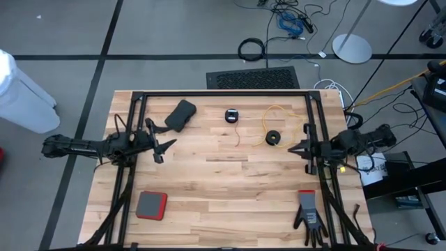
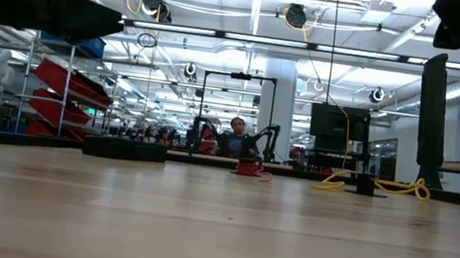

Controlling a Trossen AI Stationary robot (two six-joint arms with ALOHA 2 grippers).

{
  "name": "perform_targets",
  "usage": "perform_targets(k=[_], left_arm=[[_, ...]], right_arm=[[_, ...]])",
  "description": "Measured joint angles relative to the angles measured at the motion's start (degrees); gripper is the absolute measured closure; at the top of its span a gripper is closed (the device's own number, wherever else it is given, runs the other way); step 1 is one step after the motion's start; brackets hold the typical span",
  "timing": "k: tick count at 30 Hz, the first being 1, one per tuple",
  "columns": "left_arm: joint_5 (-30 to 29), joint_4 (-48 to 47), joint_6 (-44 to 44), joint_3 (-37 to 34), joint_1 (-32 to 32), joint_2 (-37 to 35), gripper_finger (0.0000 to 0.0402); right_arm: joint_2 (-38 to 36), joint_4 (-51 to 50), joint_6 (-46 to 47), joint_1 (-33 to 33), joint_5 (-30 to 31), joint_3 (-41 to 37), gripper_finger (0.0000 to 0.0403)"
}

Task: Coil cords
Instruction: Return to Home Position

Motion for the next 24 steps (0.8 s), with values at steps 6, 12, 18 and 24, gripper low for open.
perform_targets(k=[6,12,18,24], left_arm=[[0.5,-1.9,-0.2,0.0,0.0,0.0,0.0158],[0.5,-1.8,0.0,0.0,0.0,0.0,0.0158],[0.6,-1.8,0.1,0.0,0.0,0.0,0.0158],[2.3,-1.8,0.1,0.0,0.0,0.0,0.0158]], right_arm=[[0.0,0.4,1.2,-2.7,-5.8,0.0,0.0403],[0.0,-1.8,3.7,-6.0,-8.3,0.0,0.0403],[0.0,-1.9,4.4,-10.0,-10.4,0.0,0.0403],[0.0,-0.6,6.2,-15.5,-14.2,-1.8,0.0403]])
